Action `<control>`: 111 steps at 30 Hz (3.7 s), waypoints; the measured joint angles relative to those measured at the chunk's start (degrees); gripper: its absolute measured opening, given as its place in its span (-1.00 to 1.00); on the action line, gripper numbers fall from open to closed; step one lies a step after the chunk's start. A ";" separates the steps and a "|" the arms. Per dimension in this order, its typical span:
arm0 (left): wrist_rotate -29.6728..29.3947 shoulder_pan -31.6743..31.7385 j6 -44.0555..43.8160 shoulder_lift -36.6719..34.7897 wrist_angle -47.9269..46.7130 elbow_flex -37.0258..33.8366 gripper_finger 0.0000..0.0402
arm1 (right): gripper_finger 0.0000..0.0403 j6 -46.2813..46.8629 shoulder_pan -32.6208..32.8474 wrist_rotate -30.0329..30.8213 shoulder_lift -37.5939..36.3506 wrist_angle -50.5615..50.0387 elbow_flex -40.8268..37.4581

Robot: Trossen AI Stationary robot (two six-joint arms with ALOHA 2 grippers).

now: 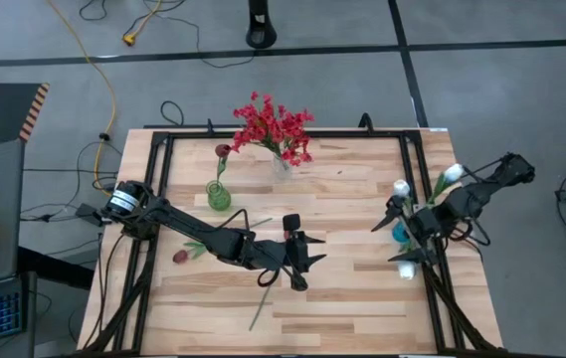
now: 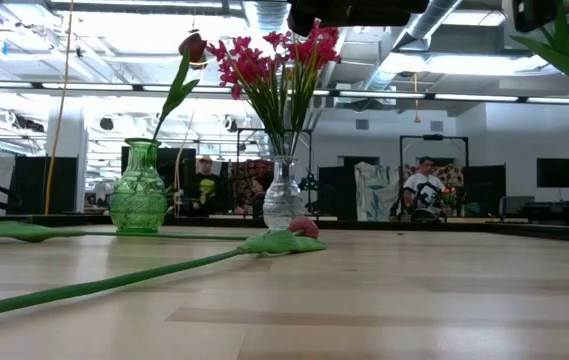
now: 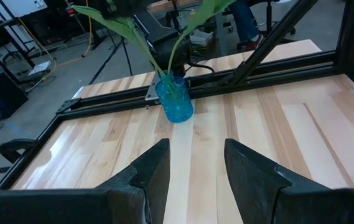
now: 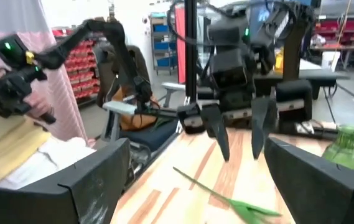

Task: Sort flowers into vase by color
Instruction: Put the right dark red tulip into the green vase

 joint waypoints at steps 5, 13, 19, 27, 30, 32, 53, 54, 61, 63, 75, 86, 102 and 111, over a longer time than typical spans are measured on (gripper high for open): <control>0.01 0.00 -0.18 0.00 0.00 0.00 -0.30 | 0.97 0.45 0.02 0.04 0.04 0.63 -0.13; 0.01 0.00 -1.09 0.00 0.00 0.00 -0.30 | 0.97 -0.47 0.00 0.09 -0.02 7.41 -0.13; 0.01 0.00 -1.01 0.00 0.00 0.00 -0.30 | 0.97 -0.45 0.00 0.07 -0.03 12.72 -0.13; -0.01 -0.08 -0.10 -0.15 -0.07 0.00 -0.30 | 0.97 -0.42 0.00 -0.39 -1.48 14.83 -0.13; -0.18 -0.60 -0.08 -1.77 -1.52 0.02 -0.30 | 0.97 -0.44 0.01 -1.29 -2.01 14.80 -0.13; -0.54 -1.27 -1.13 -3.74 -4.30 0.02 -0.30 | 0.97 -0.45 0.00 -1.42 -2.20 14.27 -0.13; 4.26 -4.04 -65.98 -13.73 -68.04 -0.24 -0.30 | 0.97 -0.45 0.01 -1.38 -2.25 11.97 -0.15; 5.46 -4.03 -69.00 -13.73 -68.13 -0.47 -0.30 | 0.97 -0.45 0.00 -1.38 -2.25 11.97 -0.15; 6.47 -3.75 -74.97 -13.73 -62.19 -3.98 -0.30 | 0.97 -0.45 0.00 -1.36 -2.25 11.81 -0.15; 6.13 -3.37 -75.41 -13.68 -57.76 -4.87 -0.30 | 0.97 -0.45 0.00 -1.36 -2.25 11.79 -0.15; 10.19 -0.65 -70.33 -13.73 -39.20 -11.19 -0.30 | 0.97 -0.67 0.00 -1.33 -2.25 11.79 -0.15; 9.33 -0.46 -69.26 -12.69 -36.78 -12.33 -0.30 | 0.97 -2.39 -1.08 2.57 1.08 13.04 -0.15; 14.69 2.45 -60.85 -4.30 -28.69 -11.45 -0.30 | 0.97 -4.16 -5.22 4.85 2.59 18.12 -0.15; 14.75 2.67 -60.93 -4.27 -28.26 -11.43 -0.30 | 0.97 -4.09 -5.38 4.85 2.62 18.33 -0.15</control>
